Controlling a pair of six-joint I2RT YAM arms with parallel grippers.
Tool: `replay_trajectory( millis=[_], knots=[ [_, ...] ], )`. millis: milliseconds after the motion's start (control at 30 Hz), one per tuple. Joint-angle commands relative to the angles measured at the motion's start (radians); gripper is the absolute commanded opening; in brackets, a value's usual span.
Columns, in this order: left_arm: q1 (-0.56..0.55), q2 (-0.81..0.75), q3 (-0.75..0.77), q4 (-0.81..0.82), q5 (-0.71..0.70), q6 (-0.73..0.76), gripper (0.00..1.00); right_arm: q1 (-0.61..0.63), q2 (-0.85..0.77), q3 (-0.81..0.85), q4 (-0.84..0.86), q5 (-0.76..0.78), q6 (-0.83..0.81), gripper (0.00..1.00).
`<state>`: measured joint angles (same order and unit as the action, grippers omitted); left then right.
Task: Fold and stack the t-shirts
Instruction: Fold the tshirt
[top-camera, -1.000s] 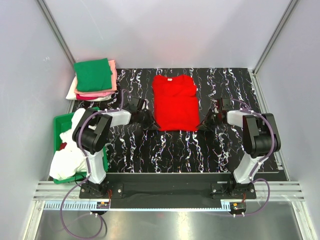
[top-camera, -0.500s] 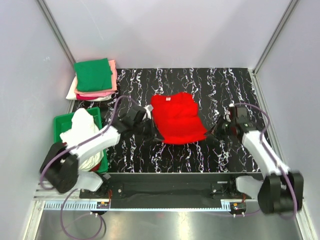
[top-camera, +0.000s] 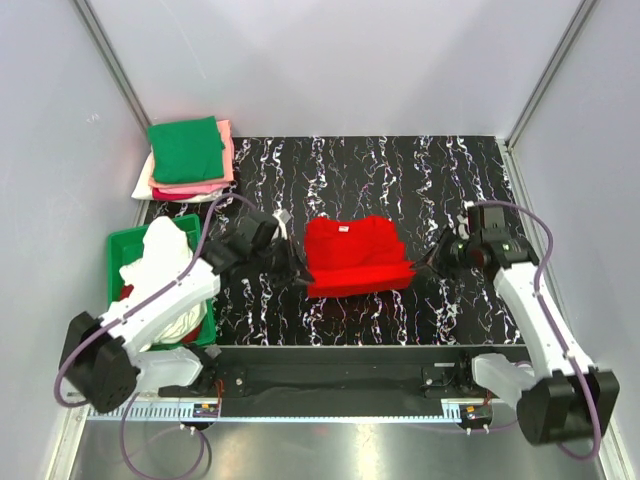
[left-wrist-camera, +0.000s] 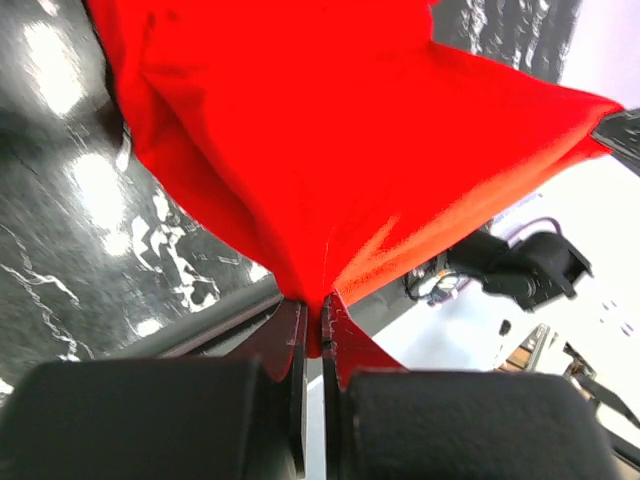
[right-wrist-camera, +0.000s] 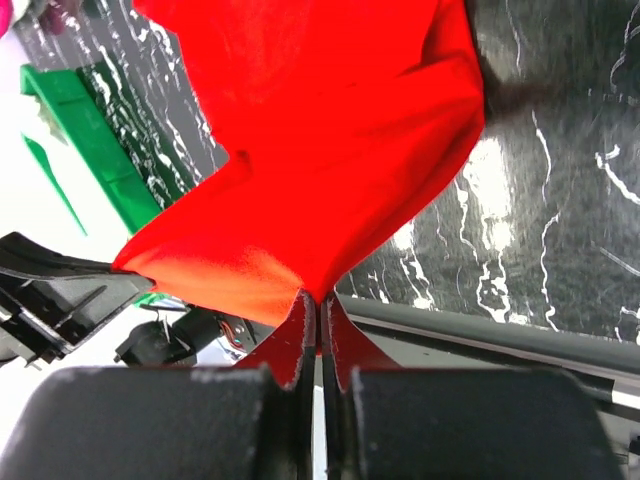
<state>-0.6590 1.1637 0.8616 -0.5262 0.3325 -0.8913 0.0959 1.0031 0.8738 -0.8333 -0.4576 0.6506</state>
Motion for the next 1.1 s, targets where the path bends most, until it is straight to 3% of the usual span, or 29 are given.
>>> replay_trajectory(
  millis=[0,467,633,767,800,867,900,1000,1067],
  knots=[
    [0.051,0.071,0.114,-0.049,-0.017,0.084,0.01,-0.001,0.098,0.118,0.049,0.059,-0.035,0.00],
    [0.265,0.499,0.513,-0.150,0.125,0.281,0.01,-0.002,0.618,0.457,0.146,0.077,-0.094,0.00],
    [0.332,0.730,0.664,-0.173,0.175,0.316,0.03,-0.002,0.883,0.652,0.151,0.069,-0.077,0.00],
    [0.367,0.980,0.882,-0.213,0.203,0.341,0.04,-0.005,1.069,0.788,0.186,0.086,-0.028,0.00],
    [0.384,1.028,0.936,-0.224,0.206,0.339,0.04,-0.005,1.109,0.826,0.184,0.080,-0.028,0.03],
    [0.404,1.125,1.037,-0.264,0.236,0.338,0.06,-0.007,1.221,0.942,0.192,0.060,-0.020,0.21],
    [0.415,1.212,1.135,-0.276,0.255,0.335,0.06,-0.007,1.256,0.991,0.200,0.038,-0.025,0.24],
    [0.452,1.301,1.221,-0.292,0.307,0.290,0.05,-0.008,1.379,1.190,0.186,-0.033,-0.043,0.25],
    [0.470,1.280,1.193,-0.224,0.339,0.249,0.05,-0.008,1.411,1.263,0.187,-0.052,-0.029,0.19]
  ],
)
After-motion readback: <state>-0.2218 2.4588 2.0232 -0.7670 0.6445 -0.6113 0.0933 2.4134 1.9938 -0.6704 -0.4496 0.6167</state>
